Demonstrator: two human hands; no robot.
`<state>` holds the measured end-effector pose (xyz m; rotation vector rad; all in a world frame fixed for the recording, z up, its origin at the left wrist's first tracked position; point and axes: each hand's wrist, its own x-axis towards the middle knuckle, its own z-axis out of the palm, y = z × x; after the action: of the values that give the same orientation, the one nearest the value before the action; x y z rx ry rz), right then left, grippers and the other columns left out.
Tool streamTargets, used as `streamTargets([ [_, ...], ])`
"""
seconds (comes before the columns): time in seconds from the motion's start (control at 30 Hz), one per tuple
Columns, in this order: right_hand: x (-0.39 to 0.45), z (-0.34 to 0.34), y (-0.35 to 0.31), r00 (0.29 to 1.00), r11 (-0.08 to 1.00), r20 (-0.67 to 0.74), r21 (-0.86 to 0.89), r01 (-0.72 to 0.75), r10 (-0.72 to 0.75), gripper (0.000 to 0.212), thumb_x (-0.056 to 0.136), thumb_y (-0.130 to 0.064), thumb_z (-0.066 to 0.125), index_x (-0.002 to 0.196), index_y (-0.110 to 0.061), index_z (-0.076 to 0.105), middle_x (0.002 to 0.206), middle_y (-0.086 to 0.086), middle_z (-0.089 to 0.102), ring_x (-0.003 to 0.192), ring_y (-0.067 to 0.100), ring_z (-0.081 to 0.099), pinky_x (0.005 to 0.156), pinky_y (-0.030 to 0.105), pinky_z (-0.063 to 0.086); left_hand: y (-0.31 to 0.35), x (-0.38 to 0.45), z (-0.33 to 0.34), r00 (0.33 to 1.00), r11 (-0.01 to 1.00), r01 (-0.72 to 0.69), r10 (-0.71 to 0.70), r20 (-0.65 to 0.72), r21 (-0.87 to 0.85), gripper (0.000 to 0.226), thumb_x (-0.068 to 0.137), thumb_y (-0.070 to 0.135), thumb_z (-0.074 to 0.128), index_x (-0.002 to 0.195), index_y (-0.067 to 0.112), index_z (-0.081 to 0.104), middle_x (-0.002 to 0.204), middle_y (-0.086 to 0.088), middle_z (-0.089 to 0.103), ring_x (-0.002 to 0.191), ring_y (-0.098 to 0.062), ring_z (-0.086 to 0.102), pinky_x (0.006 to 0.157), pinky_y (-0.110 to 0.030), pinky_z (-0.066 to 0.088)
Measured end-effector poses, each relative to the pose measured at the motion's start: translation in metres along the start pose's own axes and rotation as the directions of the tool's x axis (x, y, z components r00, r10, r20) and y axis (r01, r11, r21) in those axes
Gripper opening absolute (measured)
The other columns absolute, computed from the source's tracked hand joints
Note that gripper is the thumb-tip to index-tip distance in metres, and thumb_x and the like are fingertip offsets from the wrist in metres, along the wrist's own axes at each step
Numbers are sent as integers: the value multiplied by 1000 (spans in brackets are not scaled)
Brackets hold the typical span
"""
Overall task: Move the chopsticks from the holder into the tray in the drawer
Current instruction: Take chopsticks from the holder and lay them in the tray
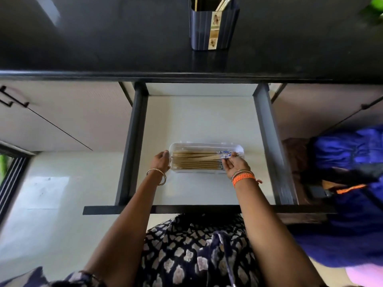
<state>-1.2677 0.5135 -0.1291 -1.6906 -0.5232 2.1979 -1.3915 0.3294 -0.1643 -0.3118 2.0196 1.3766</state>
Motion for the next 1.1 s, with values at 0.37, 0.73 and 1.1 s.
streamTargets([
  [0.37, 5, 18, 1, 997, 953, -76, -303, -13, -10, 37, 99, 0, 33, 135, 3, 41, 127, 16, 52, 82, 21, 58, 87, 26, 47, -8, 8, 0, 996, 1000, -2, 3, 89, -19, 33, 84, -3, 49, 63, 20, 59, 61, -3, 53, 60, -13, 48, 65, -25, 43],
  [0.73, -16, 54, -1, 996, 750, 78, -657, 77, -34, 17, 83, -3, 46, 66, -6, 45, 66, 3, 38, 53, 13, 36, 47, 22, 43, -7, 17, -4, 996, 999, -27, 26, 86, 20, 20, 78, -2, 55, 92, 9, 64, 76, -10, 61, 74, -23, 58, 80, -33, 49],
  [1.1, -9, 46, 2, 996, 731, -50, -683, 17, -70, 27, 89, -3, 44, 110, 5, 59, 98, 9, 51, 78, 19, 47, 74, 26, 41, -2, 13, -1, 997, 996, 48, -53, 57, 77, 37, 82, 6, 55, 118, 1, 54, 103, -21, 64, 96, -33, 61, 85, -37, 48],
])
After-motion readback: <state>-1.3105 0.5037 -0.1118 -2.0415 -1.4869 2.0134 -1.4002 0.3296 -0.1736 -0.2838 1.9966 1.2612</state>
